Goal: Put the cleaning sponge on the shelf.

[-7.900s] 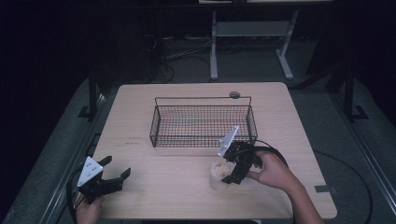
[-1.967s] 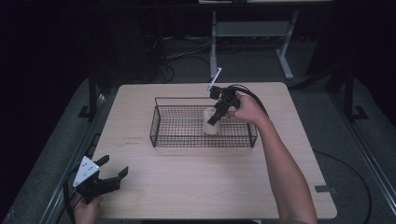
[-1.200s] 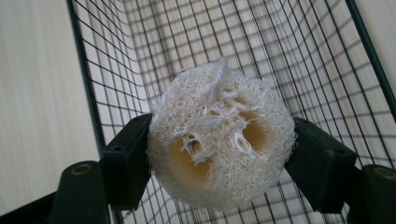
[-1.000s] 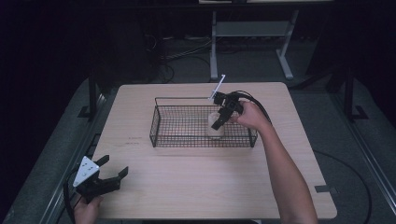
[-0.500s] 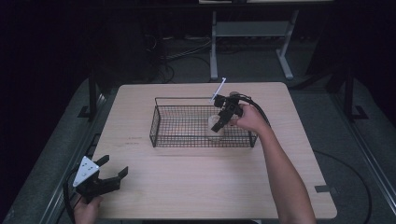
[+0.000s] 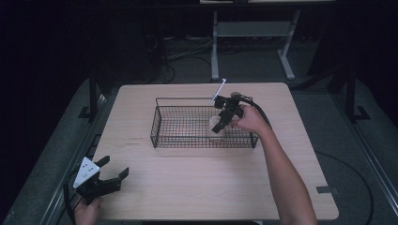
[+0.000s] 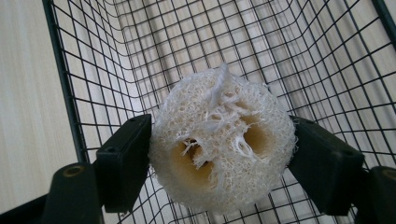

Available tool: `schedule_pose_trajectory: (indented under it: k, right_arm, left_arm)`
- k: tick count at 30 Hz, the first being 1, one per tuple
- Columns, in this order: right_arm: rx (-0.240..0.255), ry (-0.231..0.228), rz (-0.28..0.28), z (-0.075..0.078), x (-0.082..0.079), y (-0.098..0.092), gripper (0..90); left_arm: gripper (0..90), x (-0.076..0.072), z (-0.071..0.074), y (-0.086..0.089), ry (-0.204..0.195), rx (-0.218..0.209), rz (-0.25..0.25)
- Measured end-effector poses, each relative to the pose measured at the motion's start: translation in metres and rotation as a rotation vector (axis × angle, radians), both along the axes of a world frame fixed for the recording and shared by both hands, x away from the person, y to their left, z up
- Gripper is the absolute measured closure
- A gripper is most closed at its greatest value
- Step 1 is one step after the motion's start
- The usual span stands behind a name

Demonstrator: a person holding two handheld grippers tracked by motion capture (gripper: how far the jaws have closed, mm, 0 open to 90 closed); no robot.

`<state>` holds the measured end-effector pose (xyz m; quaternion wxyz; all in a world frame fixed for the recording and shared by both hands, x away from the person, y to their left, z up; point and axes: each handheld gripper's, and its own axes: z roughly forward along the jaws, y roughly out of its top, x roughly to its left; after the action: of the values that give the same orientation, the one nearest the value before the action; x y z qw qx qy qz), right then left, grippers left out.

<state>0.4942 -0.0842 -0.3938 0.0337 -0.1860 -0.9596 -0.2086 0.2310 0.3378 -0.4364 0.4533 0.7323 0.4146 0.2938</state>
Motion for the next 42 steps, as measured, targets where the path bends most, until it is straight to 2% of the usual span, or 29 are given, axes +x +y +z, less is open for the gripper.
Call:
schedule_pose_trajectory:
  k: [13, 27, 42]
  right_arm:
    - [0.013, -0.004, -0.009, 0.008, -0.003, 0.000, 18.4]
    - [0.058, -0.021, -0.016, 0.017, -0.005, -0.007, 17.2]
    - [0.069, -0.059, -0.010, 0.035, -0.016, -0.012, 16.8]
  left_arm:
    - [13.9, 0.002, -0.002, -0.002, 0.009, -0.004, -0.002]
    - [13.9, 0.002, -0.002, -0.001, 0.014, 0.000, 0.000]
    - [13.9, 0.001, -0.002, 0.001, 0.015, -0.004, 0.007]
